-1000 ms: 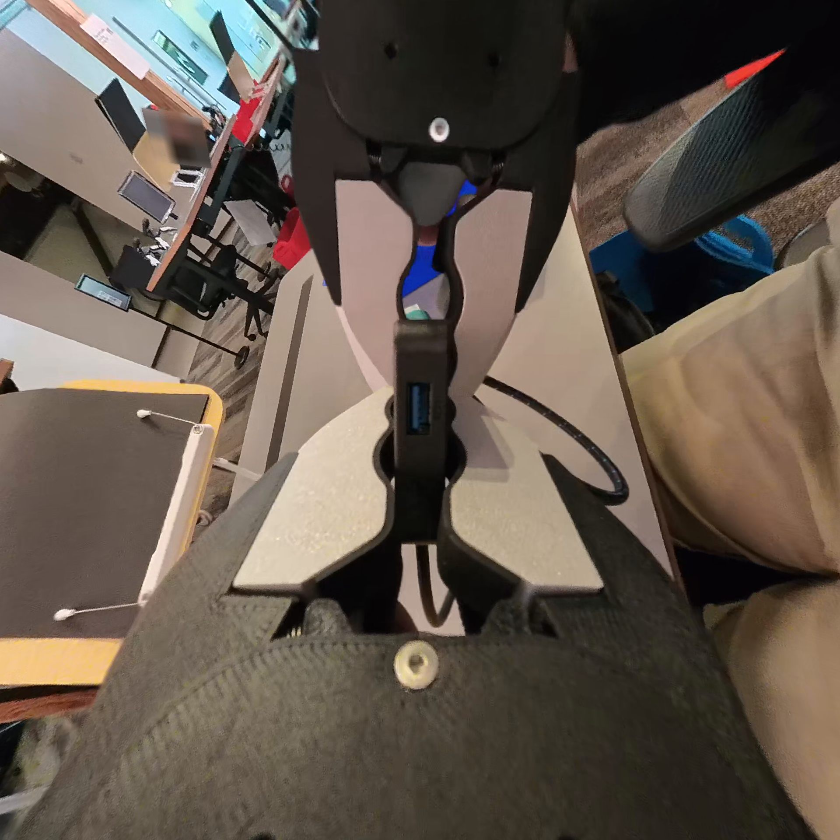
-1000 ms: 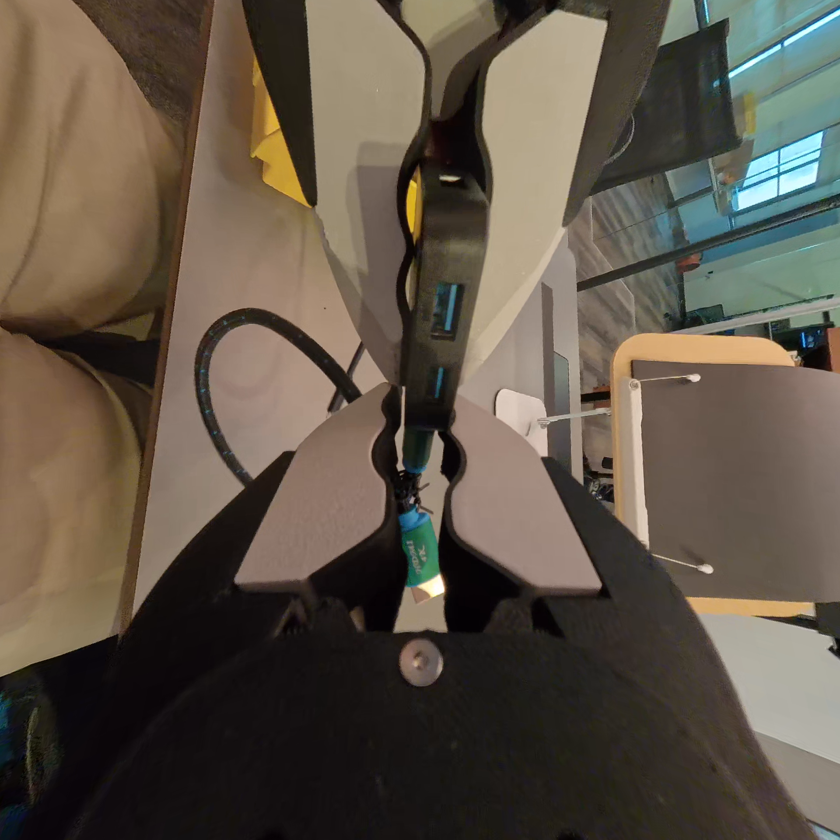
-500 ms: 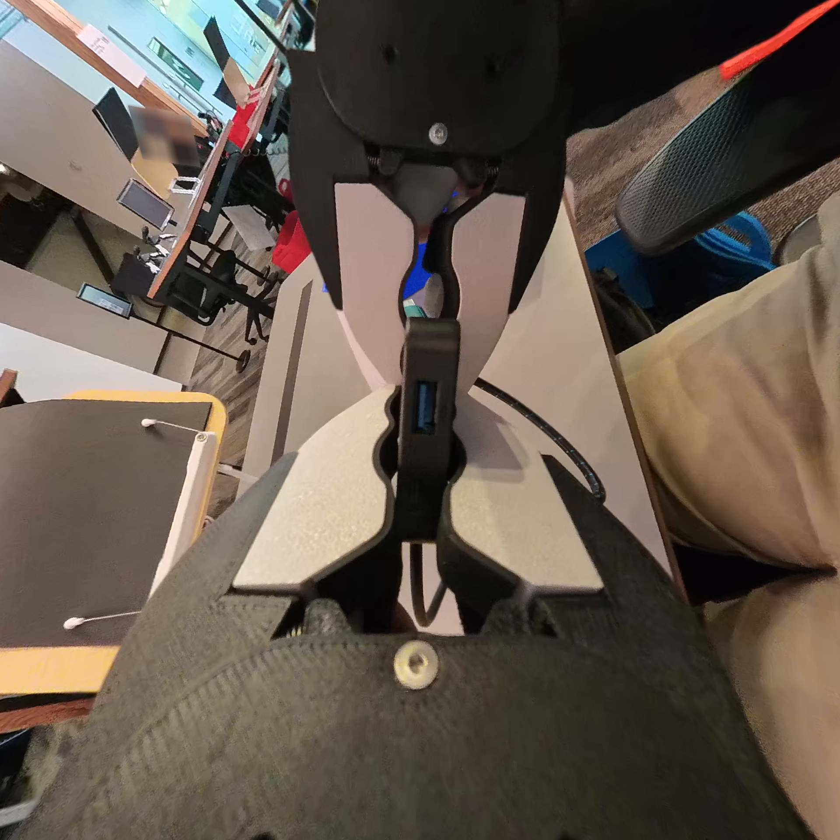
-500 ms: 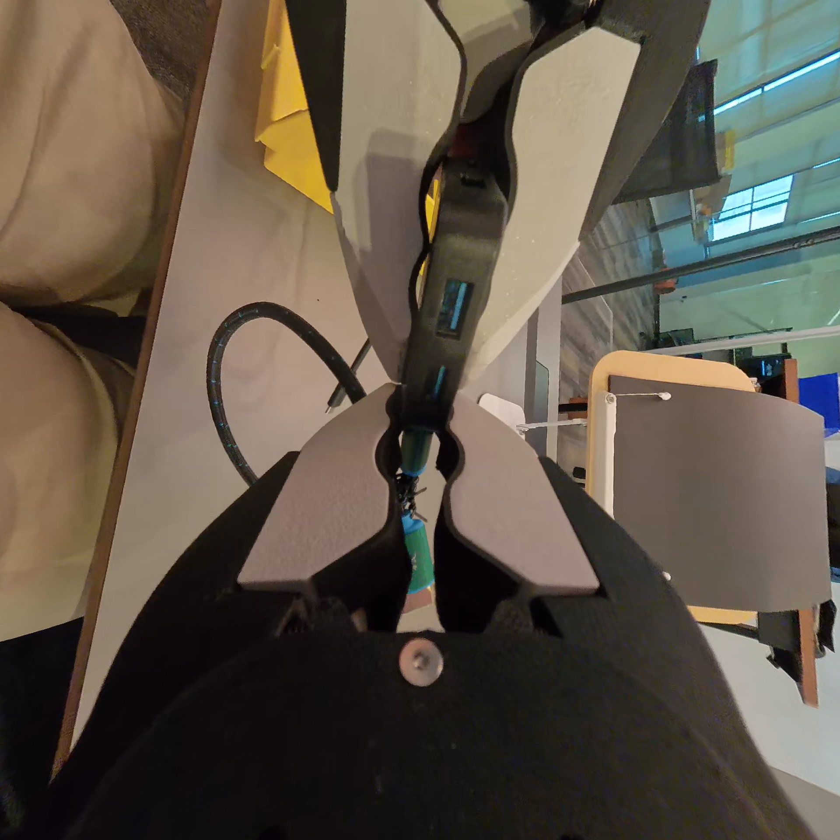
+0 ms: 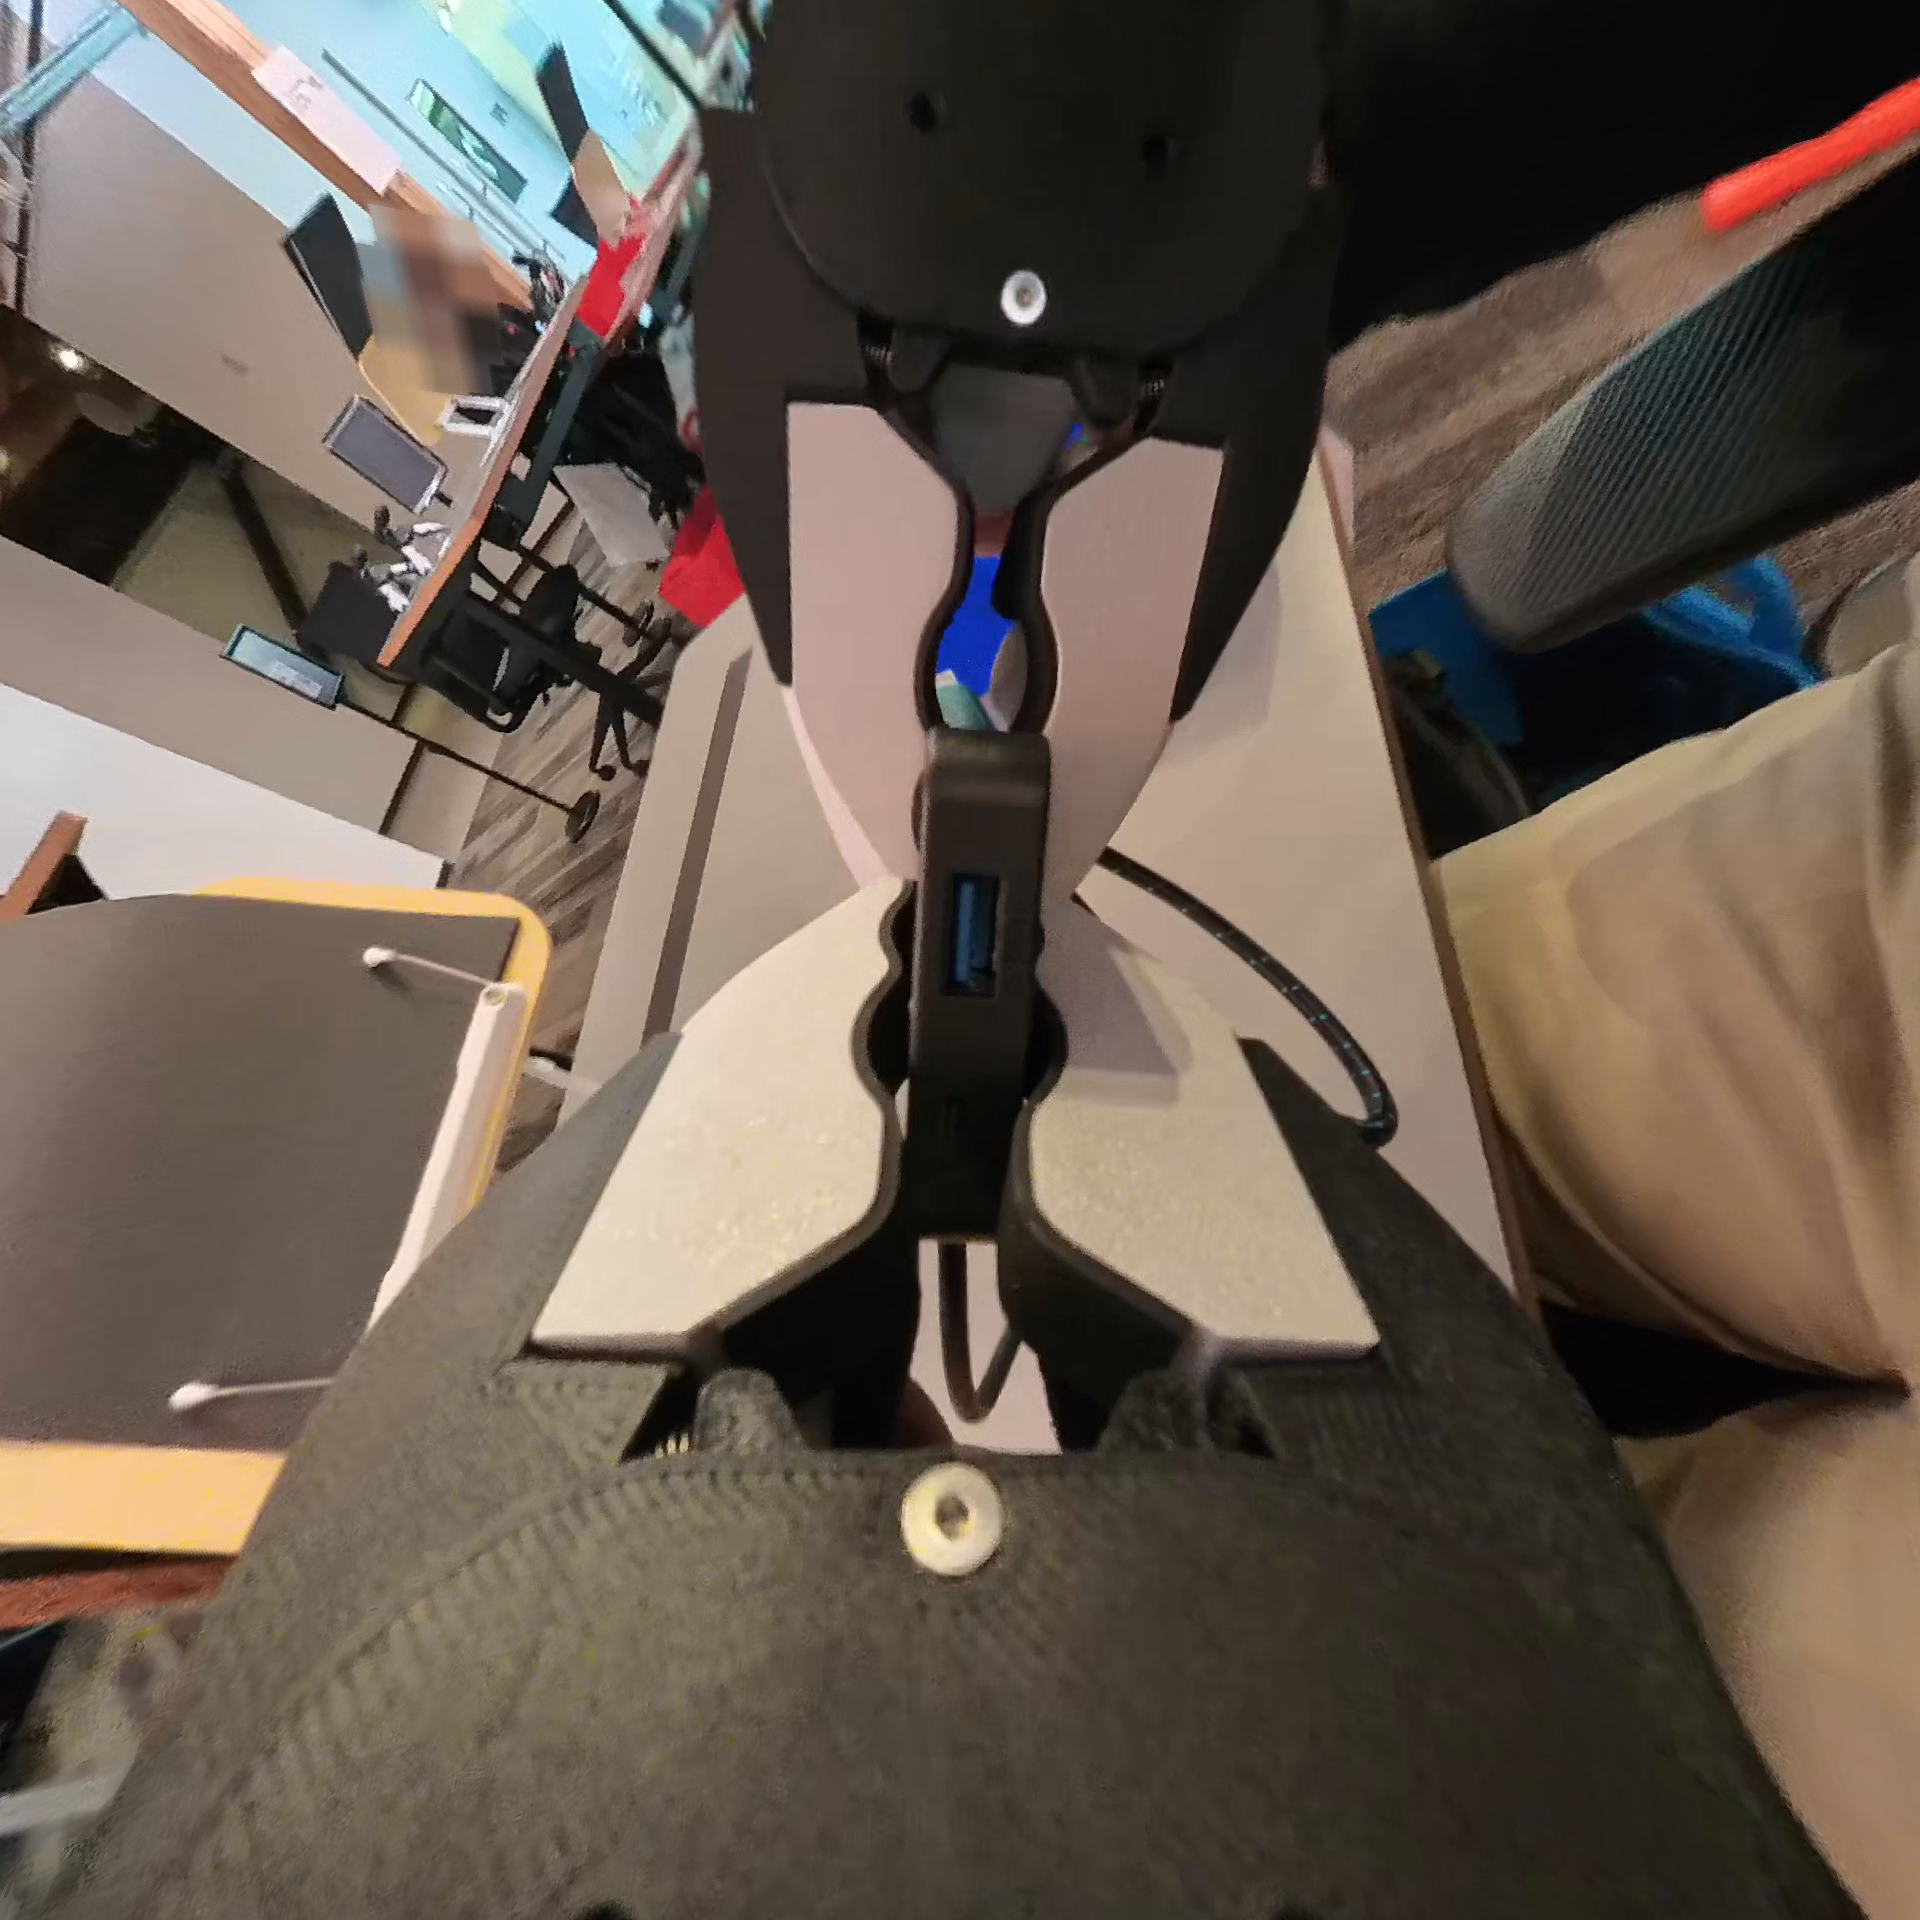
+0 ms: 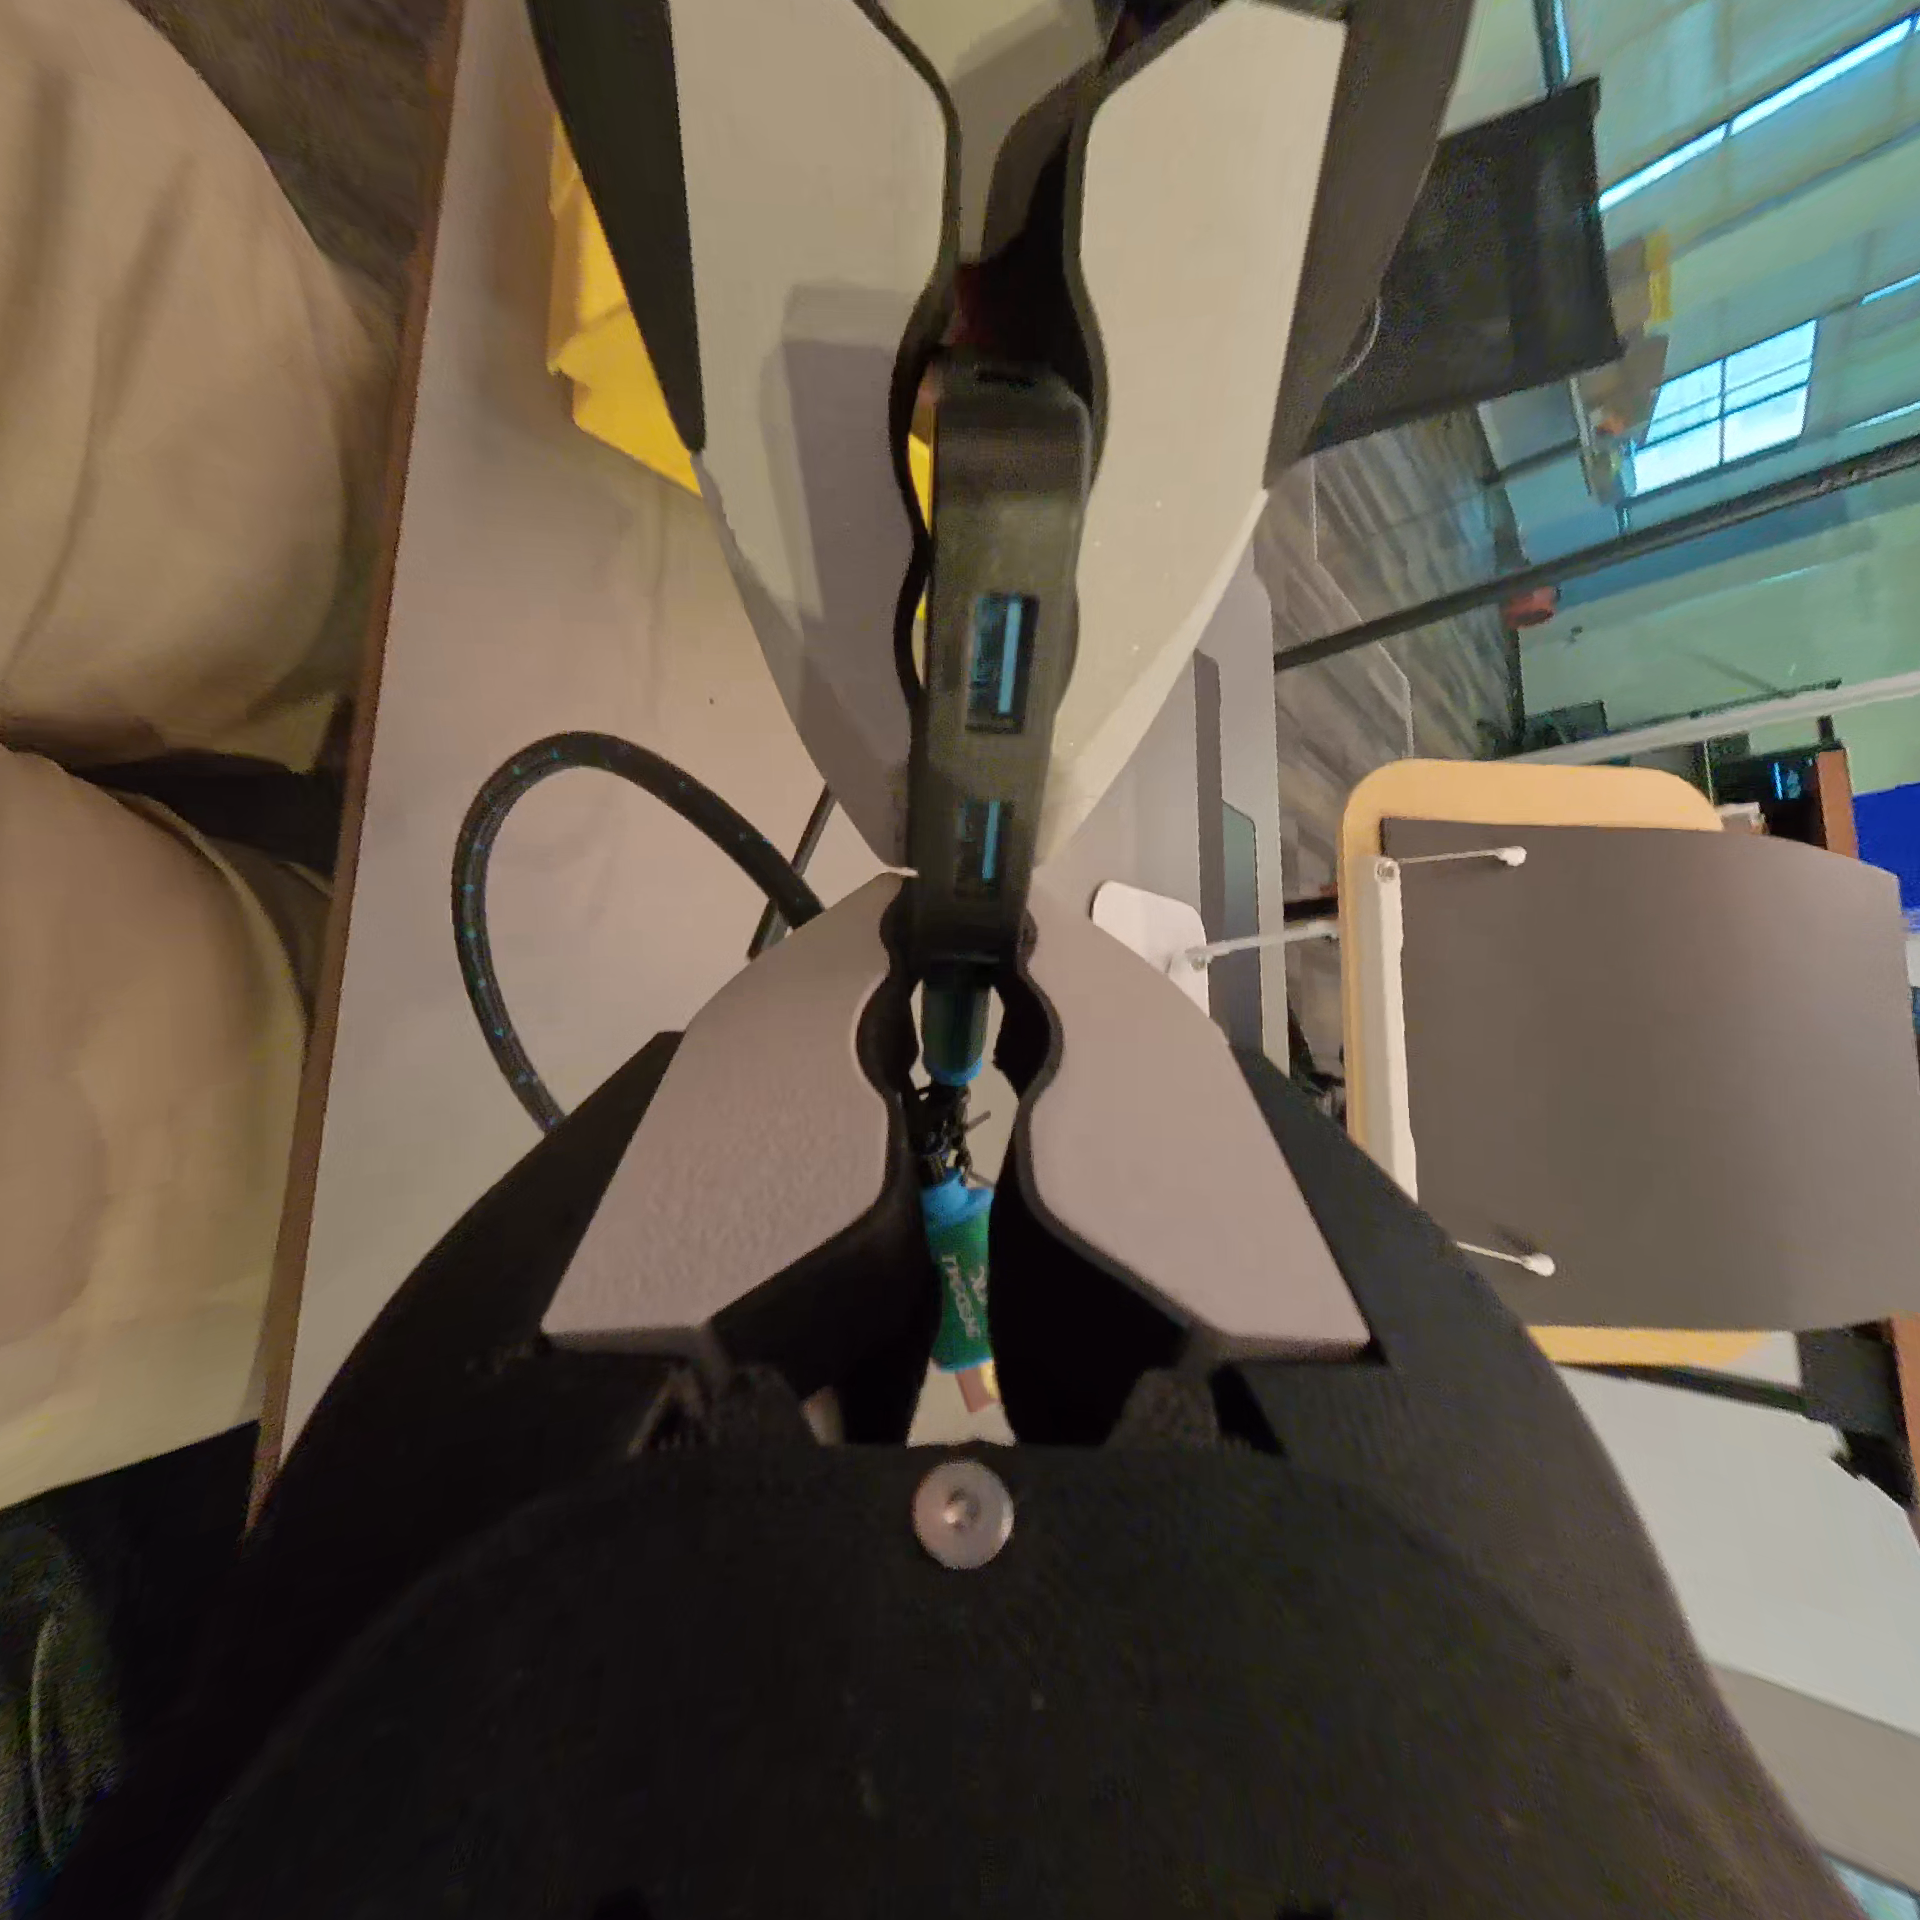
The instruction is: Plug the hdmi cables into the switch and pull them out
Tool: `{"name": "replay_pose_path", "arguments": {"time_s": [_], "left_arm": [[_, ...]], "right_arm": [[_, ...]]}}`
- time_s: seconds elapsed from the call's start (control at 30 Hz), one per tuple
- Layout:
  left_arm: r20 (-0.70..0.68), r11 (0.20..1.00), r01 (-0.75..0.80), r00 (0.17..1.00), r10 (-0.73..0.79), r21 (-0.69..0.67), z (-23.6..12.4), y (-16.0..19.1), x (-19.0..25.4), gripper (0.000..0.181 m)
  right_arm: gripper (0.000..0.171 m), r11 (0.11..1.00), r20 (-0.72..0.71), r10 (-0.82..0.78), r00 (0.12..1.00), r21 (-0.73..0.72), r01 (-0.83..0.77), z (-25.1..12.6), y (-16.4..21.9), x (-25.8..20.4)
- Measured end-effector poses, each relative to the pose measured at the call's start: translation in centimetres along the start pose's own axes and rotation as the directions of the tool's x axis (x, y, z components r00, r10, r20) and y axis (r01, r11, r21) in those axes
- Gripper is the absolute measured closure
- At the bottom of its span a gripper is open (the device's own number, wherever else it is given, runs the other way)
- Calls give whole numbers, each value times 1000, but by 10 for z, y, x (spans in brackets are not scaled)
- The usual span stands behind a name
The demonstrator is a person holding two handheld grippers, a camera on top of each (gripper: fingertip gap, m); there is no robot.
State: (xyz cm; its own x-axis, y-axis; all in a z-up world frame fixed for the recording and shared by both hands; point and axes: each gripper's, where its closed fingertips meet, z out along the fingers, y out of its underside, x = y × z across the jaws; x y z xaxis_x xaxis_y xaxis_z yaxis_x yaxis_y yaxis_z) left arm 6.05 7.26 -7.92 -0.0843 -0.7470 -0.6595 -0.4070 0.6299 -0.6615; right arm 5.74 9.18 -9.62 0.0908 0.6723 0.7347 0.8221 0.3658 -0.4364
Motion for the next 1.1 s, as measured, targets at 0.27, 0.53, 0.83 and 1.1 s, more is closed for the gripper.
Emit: {"name": "replay_pose_path", "arguments": {"time_s": [0.27, 0.53, 0.83, 1.1], "left_arm": [[-8, 936, 250, 967, -256, 247, -56, -12, -44, 167], [58, 983, 161, 984, -167, 83, -41, 18, -42, 167], [118, 987, 155, 980, -159, 43, -48, 34, -56, 167], [118, 993, 120, 986, -118, -10, -42, 38, -52, 167]], "right_arm": [[161, 978, 15, 194, 981, 72, -194, -29, 39, 17], [161, 955, -124, 294, 948, 4, -296, -75, 80, 60], [161, 695, -501, 583, 640, -101, -712, -205, 242, 94], [161, 351, -575, 725, 378, -163, -922, -216, 367, 32]]}}
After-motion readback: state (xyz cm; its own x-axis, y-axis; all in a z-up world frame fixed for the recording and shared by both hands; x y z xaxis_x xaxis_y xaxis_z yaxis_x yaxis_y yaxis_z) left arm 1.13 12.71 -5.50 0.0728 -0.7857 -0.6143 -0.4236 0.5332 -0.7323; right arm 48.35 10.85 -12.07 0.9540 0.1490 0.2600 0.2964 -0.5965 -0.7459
